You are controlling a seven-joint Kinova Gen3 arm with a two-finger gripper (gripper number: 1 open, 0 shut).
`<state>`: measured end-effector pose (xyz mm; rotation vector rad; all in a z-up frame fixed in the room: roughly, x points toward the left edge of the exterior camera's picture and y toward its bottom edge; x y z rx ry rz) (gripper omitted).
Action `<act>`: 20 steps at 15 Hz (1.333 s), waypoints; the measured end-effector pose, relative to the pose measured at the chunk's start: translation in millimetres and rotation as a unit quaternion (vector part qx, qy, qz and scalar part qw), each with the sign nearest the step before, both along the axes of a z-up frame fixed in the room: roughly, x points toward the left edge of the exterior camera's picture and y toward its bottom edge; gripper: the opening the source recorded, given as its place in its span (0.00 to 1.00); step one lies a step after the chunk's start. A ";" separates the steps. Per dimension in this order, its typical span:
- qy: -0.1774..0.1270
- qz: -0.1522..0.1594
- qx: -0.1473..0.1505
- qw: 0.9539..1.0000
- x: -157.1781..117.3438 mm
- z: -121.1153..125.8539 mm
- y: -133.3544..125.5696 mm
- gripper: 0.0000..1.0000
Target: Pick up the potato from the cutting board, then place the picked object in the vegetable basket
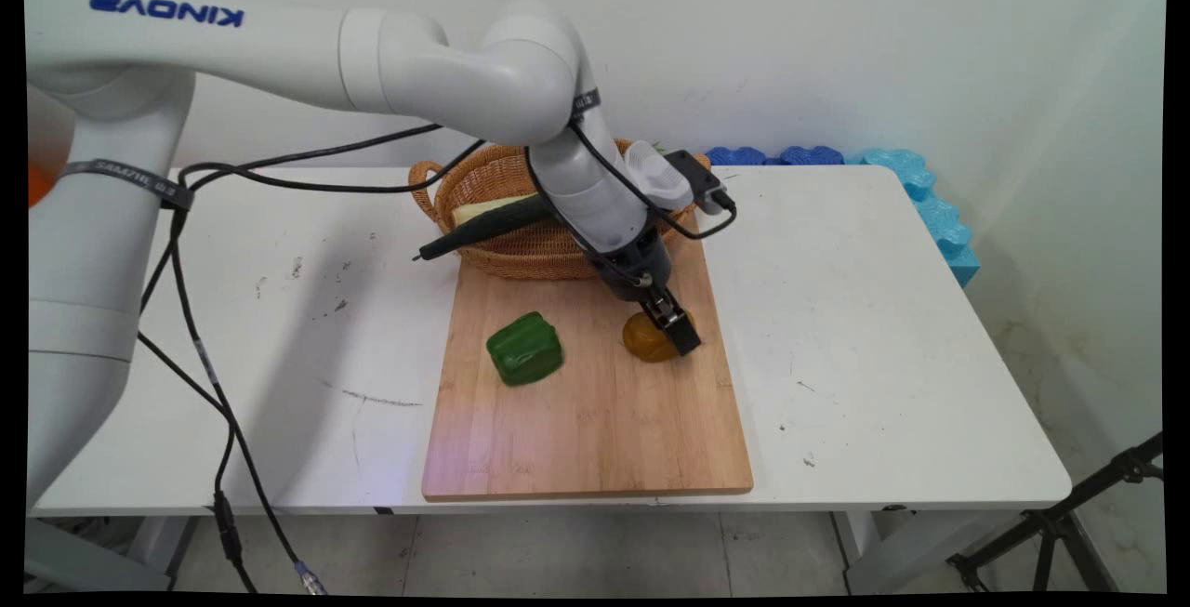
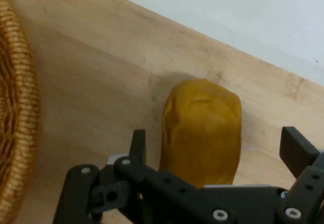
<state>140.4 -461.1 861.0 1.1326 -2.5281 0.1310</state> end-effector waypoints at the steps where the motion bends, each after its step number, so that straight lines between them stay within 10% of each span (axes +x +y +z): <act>1: -0.002 -0.002 0.001 1.000 -1.6 -2.2 -0.7 1.00; 4: -0.008 -0.005 0.002 1.000 -4.4 -7.3 -2.0 1.00; 5: -0.009 -0.007 0.002 1.000 -5.3 -8.6 -2.2 0.00; 12: -0.010 -0.023 0.001 1.000 -4.6 -1.9 6.1 0.00; 20: 0.019 -0.021 -0.013 1.000 21.1 73.9 21.9 0.00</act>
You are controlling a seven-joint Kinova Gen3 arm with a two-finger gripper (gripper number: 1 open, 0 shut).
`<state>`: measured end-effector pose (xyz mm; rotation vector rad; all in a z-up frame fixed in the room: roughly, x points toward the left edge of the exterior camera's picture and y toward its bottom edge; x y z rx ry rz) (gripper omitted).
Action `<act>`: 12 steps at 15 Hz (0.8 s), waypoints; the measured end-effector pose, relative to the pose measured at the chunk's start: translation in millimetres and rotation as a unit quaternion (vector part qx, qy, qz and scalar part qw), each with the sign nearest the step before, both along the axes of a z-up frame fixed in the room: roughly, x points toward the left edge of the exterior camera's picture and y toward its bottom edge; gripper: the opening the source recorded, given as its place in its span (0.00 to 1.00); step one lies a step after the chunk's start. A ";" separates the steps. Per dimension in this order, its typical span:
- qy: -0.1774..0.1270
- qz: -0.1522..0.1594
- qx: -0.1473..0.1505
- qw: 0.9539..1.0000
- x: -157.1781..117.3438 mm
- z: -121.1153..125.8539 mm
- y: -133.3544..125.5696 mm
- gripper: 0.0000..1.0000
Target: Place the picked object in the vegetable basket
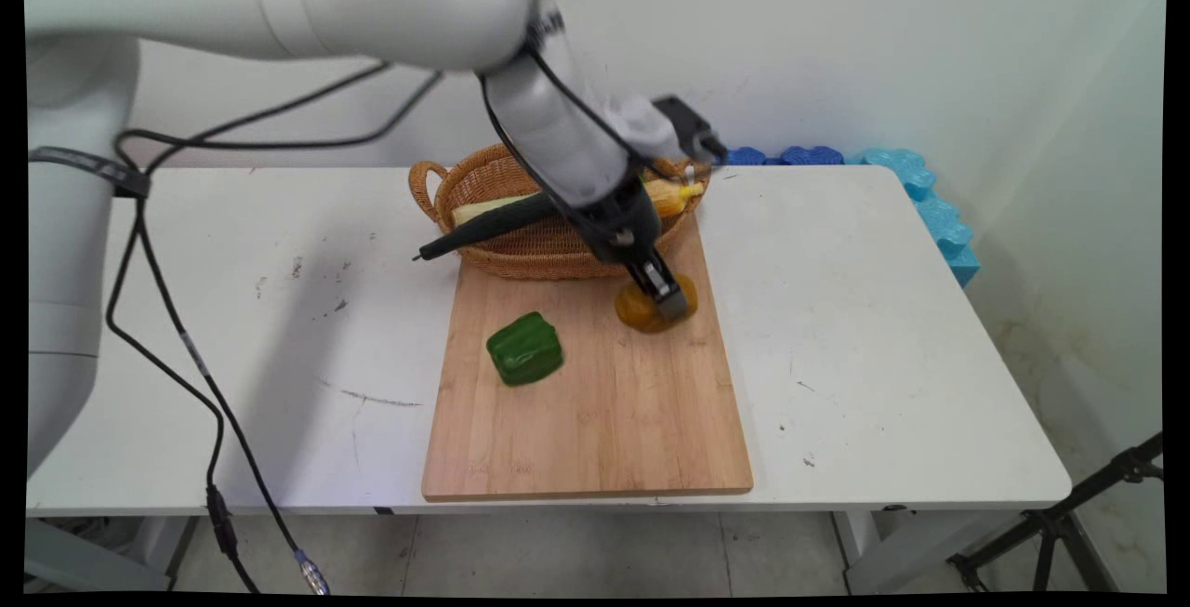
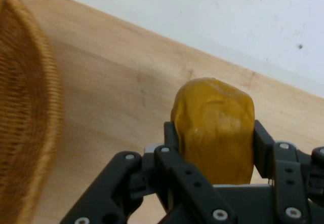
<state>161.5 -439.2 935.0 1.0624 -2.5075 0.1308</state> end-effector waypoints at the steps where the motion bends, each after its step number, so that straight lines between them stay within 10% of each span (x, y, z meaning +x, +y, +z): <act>1: 0.003 0.001 -0.004 1.000 6.8 13.6 0.6 0.00; 6: 0.009 0.005 -0.026 1.000 48.6 72.8 -9.1 0.00; 12: 0.001 0.028 -0.041 0.999 86.0 86.9 -38.3 0.00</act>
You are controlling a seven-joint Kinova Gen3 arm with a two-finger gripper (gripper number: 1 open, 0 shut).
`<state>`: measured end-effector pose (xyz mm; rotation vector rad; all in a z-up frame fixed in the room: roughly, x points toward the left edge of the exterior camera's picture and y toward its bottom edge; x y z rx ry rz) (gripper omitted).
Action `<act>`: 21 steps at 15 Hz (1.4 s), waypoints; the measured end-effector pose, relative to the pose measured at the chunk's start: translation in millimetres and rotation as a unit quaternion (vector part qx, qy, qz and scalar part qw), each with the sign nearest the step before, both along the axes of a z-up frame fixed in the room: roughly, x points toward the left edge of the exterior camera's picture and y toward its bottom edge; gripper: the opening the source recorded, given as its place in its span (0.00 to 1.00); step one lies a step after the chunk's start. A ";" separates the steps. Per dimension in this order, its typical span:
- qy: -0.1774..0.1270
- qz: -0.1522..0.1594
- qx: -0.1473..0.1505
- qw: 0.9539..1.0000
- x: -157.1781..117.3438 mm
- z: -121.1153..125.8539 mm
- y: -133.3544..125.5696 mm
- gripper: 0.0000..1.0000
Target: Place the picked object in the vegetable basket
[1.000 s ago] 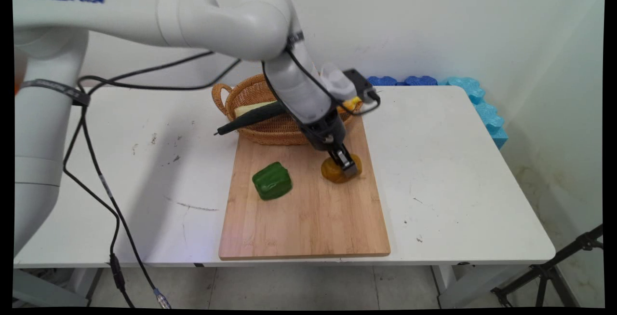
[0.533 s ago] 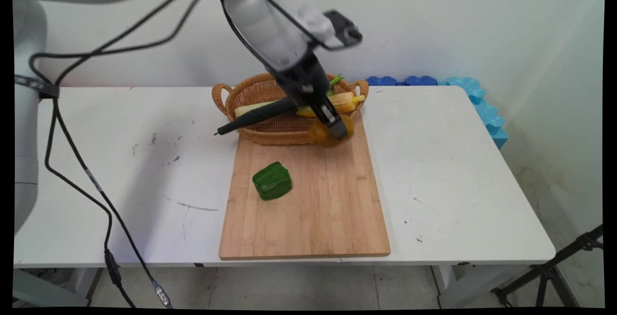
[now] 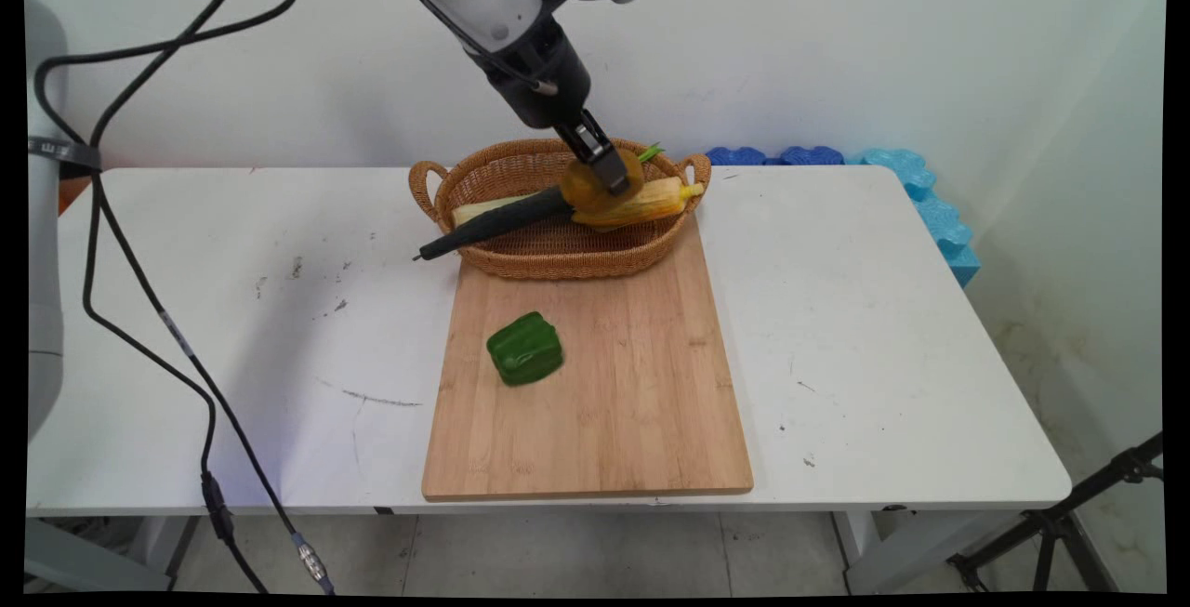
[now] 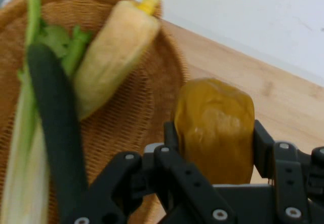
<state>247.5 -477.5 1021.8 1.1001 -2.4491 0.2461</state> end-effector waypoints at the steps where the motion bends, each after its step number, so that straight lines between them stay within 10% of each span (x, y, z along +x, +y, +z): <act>1: -0.001 0.005 0.000 1.000 5.1 -3.2 -6.9 0.00; 19: 0.004 0.031 0.033 0.999 31.7 -112.0 -65.1 0.00; 20: 0.005 0.029 0.032 0.999 32.2 -114.4 -65.9 1.00; 21: 0.006 0.027 0.030 0.999 32.6 -115.6 -66.4 1.00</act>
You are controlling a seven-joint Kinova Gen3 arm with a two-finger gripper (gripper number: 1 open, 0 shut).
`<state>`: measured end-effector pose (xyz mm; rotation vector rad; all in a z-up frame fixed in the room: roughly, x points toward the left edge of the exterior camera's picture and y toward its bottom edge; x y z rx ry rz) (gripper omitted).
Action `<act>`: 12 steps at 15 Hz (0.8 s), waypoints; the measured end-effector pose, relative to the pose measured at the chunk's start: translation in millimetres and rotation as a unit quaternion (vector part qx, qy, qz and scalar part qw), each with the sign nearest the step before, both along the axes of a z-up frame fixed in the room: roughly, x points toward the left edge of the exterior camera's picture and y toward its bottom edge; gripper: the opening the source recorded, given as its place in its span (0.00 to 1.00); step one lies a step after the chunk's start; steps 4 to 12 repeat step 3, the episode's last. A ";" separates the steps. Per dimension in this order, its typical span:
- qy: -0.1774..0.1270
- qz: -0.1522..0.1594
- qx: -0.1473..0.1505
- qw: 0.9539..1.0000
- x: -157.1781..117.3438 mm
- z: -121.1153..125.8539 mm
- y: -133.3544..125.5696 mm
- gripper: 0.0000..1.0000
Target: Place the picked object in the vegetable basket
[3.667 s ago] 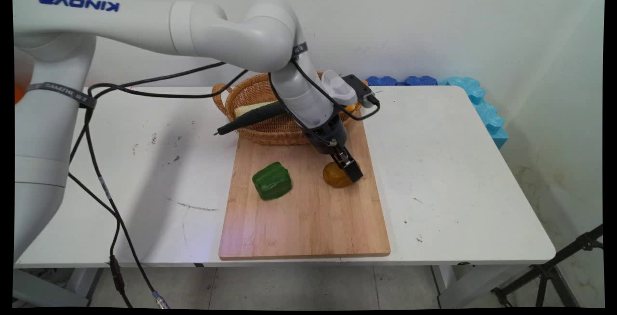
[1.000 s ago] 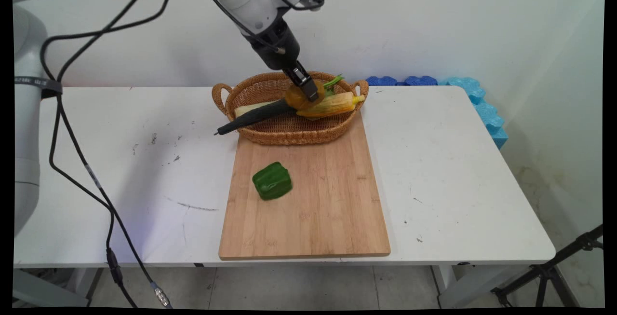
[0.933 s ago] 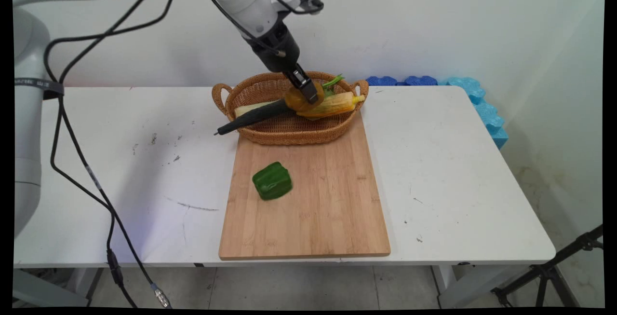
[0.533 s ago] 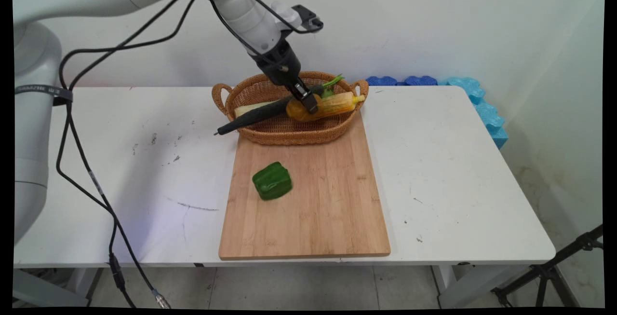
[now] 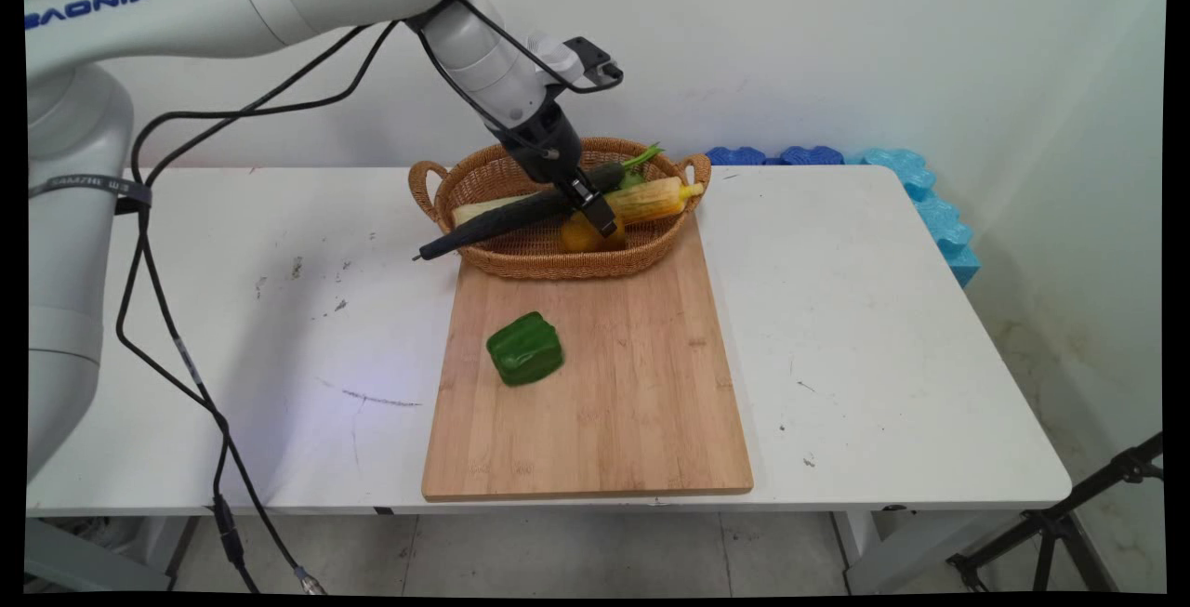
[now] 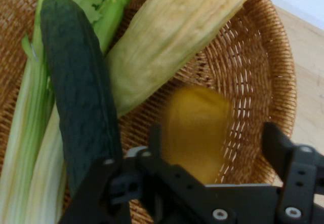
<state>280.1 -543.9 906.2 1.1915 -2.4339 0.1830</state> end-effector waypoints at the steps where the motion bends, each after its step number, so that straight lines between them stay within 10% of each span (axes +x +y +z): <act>1: 0.001 -0.003 -0.002 1.000 0.6 -1.5 -0.5 1.00; 12: 0.009 -0.011 -0.010 1.000 2.2 -0.5 0.4 1.00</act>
